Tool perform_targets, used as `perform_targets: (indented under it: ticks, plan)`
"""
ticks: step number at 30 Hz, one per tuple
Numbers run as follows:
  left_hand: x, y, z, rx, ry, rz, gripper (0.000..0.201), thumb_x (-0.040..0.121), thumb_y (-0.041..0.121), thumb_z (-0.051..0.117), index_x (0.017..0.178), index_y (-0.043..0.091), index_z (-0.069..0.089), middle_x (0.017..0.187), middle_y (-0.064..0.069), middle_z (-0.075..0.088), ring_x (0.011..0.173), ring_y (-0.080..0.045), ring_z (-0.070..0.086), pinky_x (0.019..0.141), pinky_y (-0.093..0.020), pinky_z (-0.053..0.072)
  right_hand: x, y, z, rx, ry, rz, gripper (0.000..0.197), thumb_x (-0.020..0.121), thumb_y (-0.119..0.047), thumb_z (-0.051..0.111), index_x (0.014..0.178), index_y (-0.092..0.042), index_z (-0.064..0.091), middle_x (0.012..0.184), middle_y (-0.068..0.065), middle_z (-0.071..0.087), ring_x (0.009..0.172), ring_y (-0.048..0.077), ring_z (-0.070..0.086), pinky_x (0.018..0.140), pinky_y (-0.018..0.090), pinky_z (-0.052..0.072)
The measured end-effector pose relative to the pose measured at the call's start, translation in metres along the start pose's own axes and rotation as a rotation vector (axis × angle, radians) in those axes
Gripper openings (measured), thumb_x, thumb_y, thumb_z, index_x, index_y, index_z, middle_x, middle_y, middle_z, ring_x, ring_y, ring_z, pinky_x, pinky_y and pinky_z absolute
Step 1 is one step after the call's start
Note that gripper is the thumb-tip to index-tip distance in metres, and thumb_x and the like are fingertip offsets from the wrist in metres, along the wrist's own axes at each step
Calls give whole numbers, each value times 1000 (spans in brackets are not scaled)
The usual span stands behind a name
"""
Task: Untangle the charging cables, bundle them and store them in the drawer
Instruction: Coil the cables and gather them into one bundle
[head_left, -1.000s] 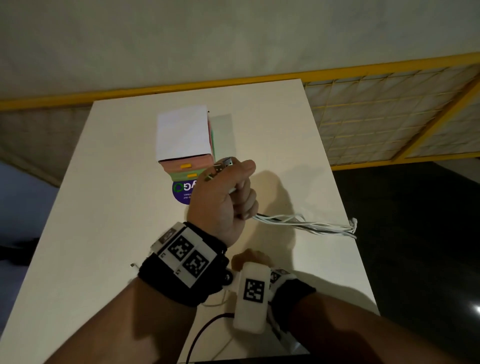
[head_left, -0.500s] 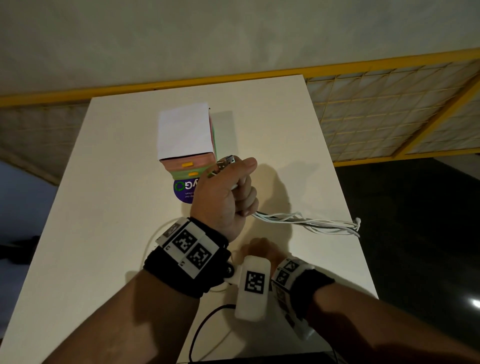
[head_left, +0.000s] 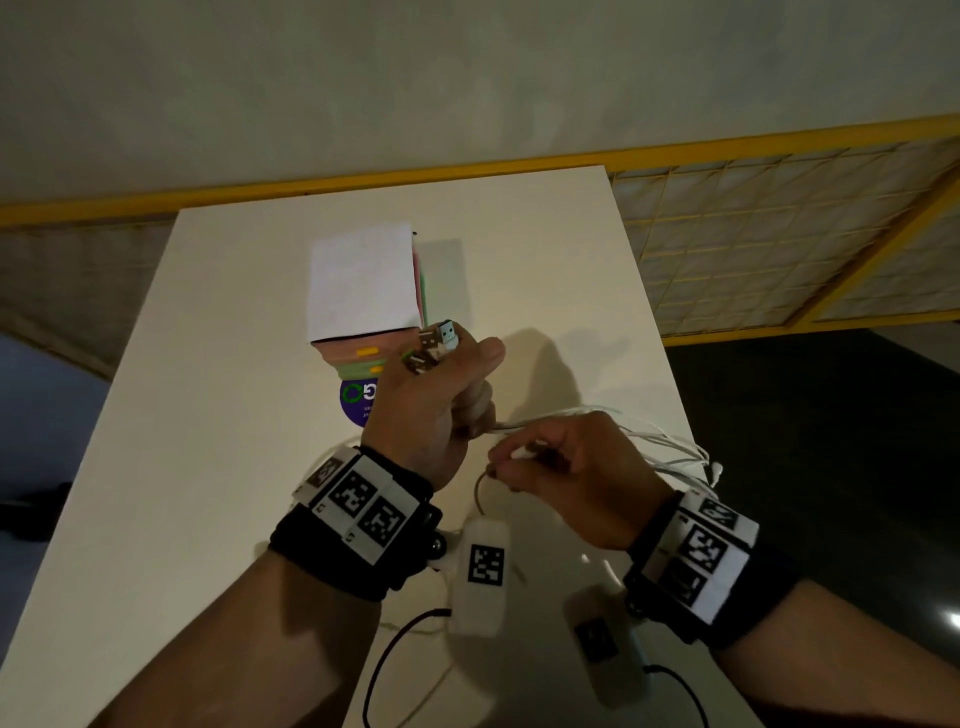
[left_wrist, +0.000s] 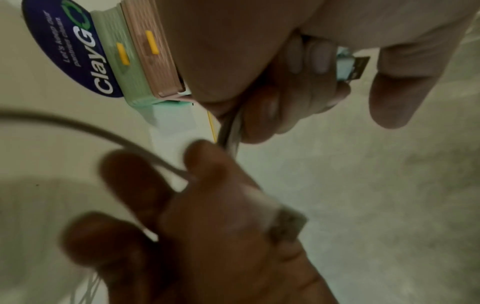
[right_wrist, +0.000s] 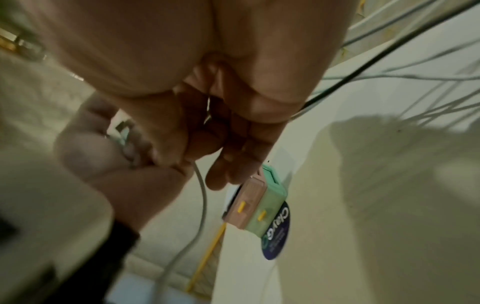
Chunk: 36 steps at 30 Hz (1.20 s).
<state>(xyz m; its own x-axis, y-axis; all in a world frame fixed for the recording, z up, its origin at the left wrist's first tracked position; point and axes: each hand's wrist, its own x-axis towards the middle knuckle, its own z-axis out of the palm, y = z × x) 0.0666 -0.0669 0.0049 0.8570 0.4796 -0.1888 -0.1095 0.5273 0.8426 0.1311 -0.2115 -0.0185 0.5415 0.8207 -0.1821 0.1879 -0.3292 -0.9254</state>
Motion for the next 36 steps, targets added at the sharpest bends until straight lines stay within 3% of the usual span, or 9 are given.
perform_targets:
  ticks: [3,7,13,18,22,27,31,34,36]
  plan:
    - [5,0,3,48,-21,56,35,70,18,73,55,17,41,42,5,28,35,-11,20,45,-22,20,1,-10,-4,242,12,62,14,90,-13,67,84,-2,75,71,7,75,57,17,68,54,28,54]
    - [11,-4,0,163,19,82,38,63,18,81,62,12,43,45,6,33,36,-12,25,45,-20,27,3,-16,-15,240,75,81,27,96,-17,57,77,-3,70,60,8,69,41,24,59,42,27,44]
    - [13,-13,10,299,19,48,44,61,12,90,71,0,48,50,-2,50,40,-15,44,42,-19,35,31,-25,-21,-117,109,-162,43,92,-5,51,62,-35,52,53,-17,58,51,1,56,52,13,41]
    - [19,-12,16,193,129,-40,43,71,25,80,91,-6,57,73,-17,50,61,-26,46,57,-33,36,47,-25,-21,-280,198,-263,31,87,-7,54,61,-23,50,49,-20,42,51,-3,53,50,10,38]
    - [20,-11,23,69,238,-83,48,69,26,78,102,-5,61,95,-21,55,89,-36,49,76,-47,36,53,-21,-21,-263,181,-270,15,90,-8,57,79,-6,67,60,-11,56,56,5,55,53,13,40]
    - [28,-11,17,47,374,-84,24,91,20,67,68,15,61,63,-8,54,54,-23,52,55,-31,44,51,-12,-23,-198,49,-210,8,91,-18,62,84,-18,62,79,-4,62,70,8,57,62,21,45]
    - [33,-2,20,-107,357,-61,20,98,20,56,80,11,59,61,-6,60,54,-21,58,57,-33,49,44,-6,-32,-74,12,-71,21,95,-23,58,74,-26,58,66,-7,64,63,6,61,66,24,51]
    - [34,-1,27,-255,305,-94,29,100,22,53,72,14,51,54,0,43,47,-18,52,68,-38,58,39,-2,-44,-19,48,-35,27,97,-20,54,71,-25,57,66,-9,59,61,4,55,65,25,47]
    - [34,-1,35,-263,272,-101,33,101,23,51,69,18,47,53,4,33,42,-13,36,56,-32,53,36,0,-50,-17,20,-26,29,98,-21,50,69,-22,54,61,-11,54,55,2,48,60,22,42]
